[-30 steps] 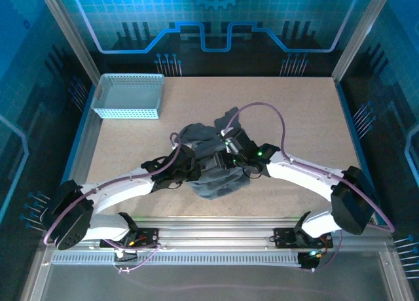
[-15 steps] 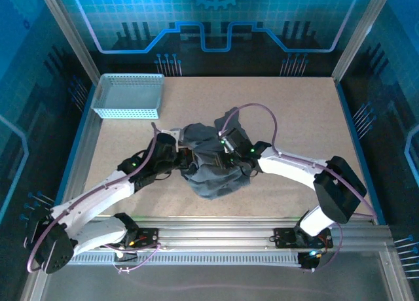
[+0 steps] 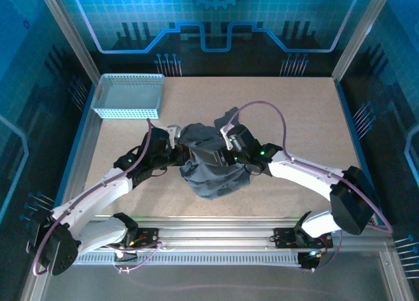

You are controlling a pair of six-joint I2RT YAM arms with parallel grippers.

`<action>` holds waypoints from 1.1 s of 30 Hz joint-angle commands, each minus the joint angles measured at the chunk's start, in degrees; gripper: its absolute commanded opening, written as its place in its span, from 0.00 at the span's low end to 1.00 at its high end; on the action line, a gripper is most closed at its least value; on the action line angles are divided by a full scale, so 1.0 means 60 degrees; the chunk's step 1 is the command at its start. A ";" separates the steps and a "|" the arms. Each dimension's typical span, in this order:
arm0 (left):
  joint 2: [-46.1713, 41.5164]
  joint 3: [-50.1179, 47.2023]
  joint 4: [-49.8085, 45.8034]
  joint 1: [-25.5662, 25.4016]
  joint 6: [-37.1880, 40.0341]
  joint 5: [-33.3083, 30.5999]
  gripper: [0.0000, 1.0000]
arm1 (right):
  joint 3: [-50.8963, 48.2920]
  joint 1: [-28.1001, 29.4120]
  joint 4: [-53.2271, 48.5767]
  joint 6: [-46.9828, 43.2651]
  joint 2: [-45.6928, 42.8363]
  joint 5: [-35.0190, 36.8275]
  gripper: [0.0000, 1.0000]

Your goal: Fold the inside-out t-shirt

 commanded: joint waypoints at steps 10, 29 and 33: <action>0.3246 0.1901 -0.1889 0.1582 0.0512 -0.1777 0.42 | 0.0202 0.0121 -0.0167 0.0114 0.0236 0.0518 0.55; 0.1855 -0.0878 0.1443 0.1483 -0.1500 0.1600 0.40 | 0.0050 0.0157 -0.0167 0.0268 0.0111 0.0318 0.56; 0.2083 -0.0884 0.1552 0.1485 -0.1530 0.1601 0.36 | -0.0036 0.0158 -0.0217 0.0321 0.0027 0.0362 0.56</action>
